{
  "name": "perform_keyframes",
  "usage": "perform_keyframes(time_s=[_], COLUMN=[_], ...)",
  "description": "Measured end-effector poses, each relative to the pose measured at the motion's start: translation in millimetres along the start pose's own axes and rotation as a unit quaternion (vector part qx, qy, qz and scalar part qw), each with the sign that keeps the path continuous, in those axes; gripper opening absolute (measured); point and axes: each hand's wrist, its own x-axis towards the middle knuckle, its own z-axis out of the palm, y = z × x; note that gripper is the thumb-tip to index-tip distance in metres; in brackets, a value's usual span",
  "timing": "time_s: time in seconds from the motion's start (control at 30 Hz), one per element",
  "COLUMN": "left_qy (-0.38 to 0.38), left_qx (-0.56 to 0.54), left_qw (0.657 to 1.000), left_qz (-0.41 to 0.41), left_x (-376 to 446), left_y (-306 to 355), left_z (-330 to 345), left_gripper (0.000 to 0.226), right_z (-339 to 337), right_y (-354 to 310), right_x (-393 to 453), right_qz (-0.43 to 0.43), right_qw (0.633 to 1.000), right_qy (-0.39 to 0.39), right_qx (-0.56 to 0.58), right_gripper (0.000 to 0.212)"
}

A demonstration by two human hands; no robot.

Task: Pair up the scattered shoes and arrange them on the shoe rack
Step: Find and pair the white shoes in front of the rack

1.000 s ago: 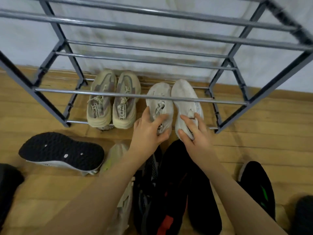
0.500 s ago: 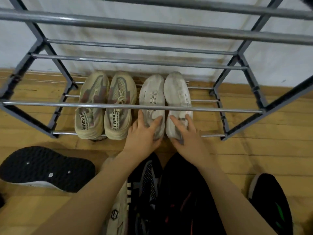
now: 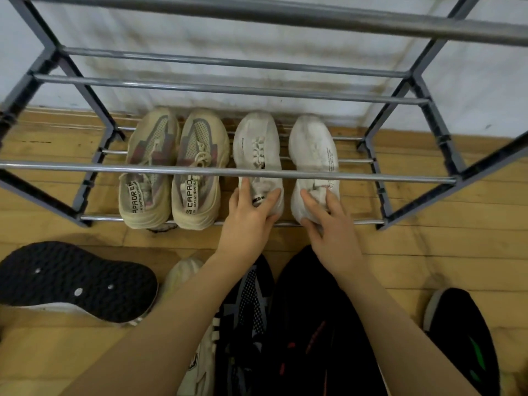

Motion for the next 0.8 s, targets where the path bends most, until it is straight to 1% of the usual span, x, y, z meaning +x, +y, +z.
perform_keyframes(time_s=[0.13, 0.23, 0.33, 0.43, 0.5, 0.63, 0.8], left_qy=[0.003, 0.012, -0.004, -0.012, -0.011, 0.013, 0.028], left_qx=[-0.022, -0.044, -0.014, 0.056, 0.096, 0.11, 0.101], left_qw=[1.0, 0.999, 1.0, 0.998, 0.995, 0.994, 0.994], left_qz=[0.01, 0.02, 0.017, 0.006, -0.004, 0.015, 0.039], left_x=[-2.5, -3.9, -9.8, -14.7, -15.9, -19.6, -14.5], left_y=[-2.9, -4.2, -7.8, -10.1, -9.8, -10.0, -10.1], left_z=[-8.2, -15.7, -12.3, -5.6, -3.4, -0.2, -0.9], left_gripper=[0.046, 0.042, 0.045, 0.043, 0.047, 0.043, 0.04], right_z=[3.0, 9.3, 14.6, 14.5, 14.0, 9.6, 5.6], right_y=[-12.7, -22.3, -21.8, -19.2, -20.3, -21.5, -19.8], right_x=[-5.1, -8.3, -8.0, -6.4, -6.7, 1.5, 6.6], right_qz=[-0.019, -0.011, -0.017, -0.031, -0.027, -0.002, -0.02], right_qw=[0.999, 0.999, 0.999, 0.997, 0.995, 0.997, 0.998], right_qy=[0.036, 0.05, 0.035, 0.021, 0.02, 0.019, 0.028], right_qx=[0.008, 0.018, -0.013, -0.072, -0.094, -0.072, -0.046], right_gripper=[0.051, 0.052, 0.056, 0.057, 0.057, 0.055, 0.054])
